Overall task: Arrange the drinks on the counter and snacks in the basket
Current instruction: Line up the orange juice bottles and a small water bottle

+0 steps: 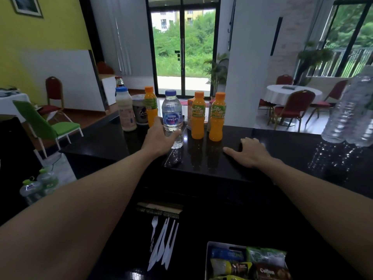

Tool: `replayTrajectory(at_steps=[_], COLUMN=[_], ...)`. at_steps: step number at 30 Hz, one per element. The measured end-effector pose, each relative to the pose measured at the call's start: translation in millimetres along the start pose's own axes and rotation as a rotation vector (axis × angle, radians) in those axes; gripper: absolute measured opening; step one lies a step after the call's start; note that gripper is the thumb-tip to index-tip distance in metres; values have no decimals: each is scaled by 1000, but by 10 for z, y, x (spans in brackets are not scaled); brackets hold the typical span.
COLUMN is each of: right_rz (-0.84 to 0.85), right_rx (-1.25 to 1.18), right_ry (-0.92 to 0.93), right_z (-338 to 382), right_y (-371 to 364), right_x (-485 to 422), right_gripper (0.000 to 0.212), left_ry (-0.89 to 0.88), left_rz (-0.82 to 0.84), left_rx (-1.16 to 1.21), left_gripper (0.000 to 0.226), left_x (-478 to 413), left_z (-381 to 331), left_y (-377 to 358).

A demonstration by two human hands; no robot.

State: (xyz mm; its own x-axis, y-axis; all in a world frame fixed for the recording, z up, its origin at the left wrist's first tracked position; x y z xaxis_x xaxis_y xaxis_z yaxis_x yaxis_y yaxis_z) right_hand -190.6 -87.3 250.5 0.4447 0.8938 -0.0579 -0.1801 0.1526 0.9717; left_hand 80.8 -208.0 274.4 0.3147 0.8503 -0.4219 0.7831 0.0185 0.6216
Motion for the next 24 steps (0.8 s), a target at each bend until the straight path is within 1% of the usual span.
replayTrajectory(at_steps=[1, 3, 7, 10, 13, 18, 24], right_rz=[-7, -22, -29, -5, 15, -19, -64], right_rx=[-6, -8, -4, 4, 12, -1, 19], right_ry=[-1, 7, -20, -34, -29, -41, -78], right_z=[-53, -161, -376, -560, -787, -1219, -1765], right_y=[21, 56, 81, 112, 148, 235, 383], right_x=[46, 139, 313, 390, 465, 587, 675], right_gripper=[96, 94, 106, 112, 115, 118, 120], left_ry=[-3, -20, -44, -49, -80, -136, -189], left_rz=[11, 33, 82, 75, 65, 89, 121], left_rx=[12, 33, 57, 61, 89, 128, 140], left_gripper=[52, 56, 61, 60, 58, 52, 54], left_x=[56, 149, 275, 345, 391, 432, 402], left_z=[-49, -155, -412, -592, -755, -1064, -1462], left_y=[-16, -65, -226, -405, -598, -945, -1426])
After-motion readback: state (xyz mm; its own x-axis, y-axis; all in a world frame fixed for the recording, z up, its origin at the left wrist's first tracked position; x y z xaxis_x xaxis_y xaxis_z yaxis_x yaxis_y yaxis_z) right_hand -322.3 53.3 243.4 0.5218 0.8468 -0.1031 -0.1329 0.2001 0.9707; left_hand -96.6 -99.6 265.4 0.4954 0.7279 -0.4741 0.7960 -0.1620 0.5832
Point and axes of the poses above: each hand's wrist, its own x-axis away from the middle knuckle, its own y-axis out of the back of the hand, z = x × y, the point moved 1 cm from there along -x, towards the middle knuckle, and after that the axes turned 5 degrees about -x, right-handed, at the moved point
